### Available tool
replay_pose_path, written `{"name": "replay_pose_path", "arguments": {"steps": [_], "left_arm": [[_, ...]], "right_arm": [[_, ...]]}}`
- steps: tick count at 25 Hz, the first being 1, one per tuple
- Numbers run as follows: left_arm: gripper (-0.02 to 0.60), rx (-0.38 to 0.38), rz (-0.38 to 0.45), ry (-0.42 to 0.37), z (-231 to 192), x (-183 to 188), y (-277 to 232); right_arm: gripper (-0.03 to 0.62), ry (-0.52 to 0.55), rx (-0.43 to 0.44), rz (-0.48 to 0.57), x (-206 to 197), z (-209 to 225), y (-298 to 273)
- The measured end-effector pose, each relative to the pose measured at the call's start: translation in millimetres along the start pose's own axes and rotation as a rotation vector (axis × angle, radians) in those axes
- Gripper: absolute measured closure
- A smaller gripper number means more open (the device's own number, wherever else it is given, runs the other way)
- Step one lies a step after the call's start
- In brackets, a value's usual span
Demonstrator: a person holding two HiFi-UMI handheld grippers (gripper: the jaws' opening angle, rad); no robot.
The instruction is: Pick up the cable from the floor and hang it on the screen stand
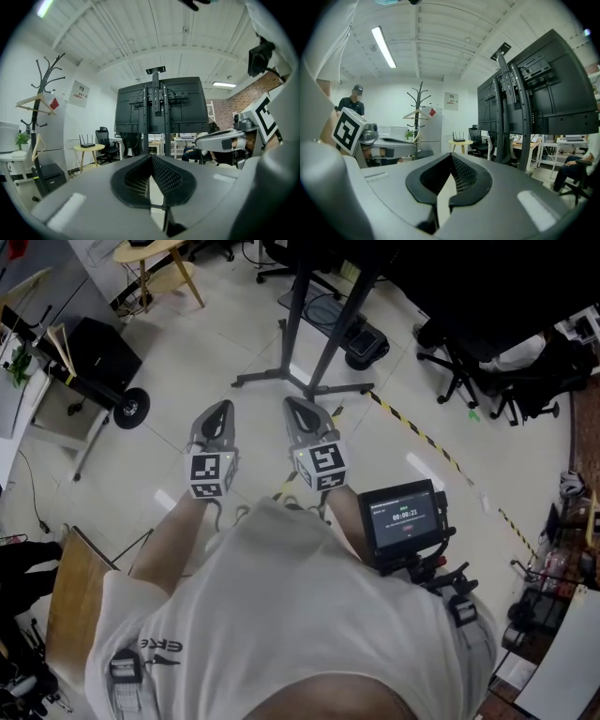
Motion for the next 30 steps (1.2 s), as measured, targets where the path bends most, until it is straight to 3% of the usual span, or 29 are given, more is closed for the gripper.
{"name": "replay_pose_path", "arguments": {"steps": [30], "left_arm": [[0.578, 0.025, 0.027, -0.013, -6, 16, 2]], "right_arm": [[0.58, 0.005, 0.03, 0.028, 10, -6, -6]]}}
Point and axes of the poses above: the fingertips, and each gripper's own axes: y backward along the fingers, z to its right, x out of its top, the point moved 1 cm from there along y, backward along the fingers, and after that the axes turned 2 degrees about -y, right-handed, at the moved point
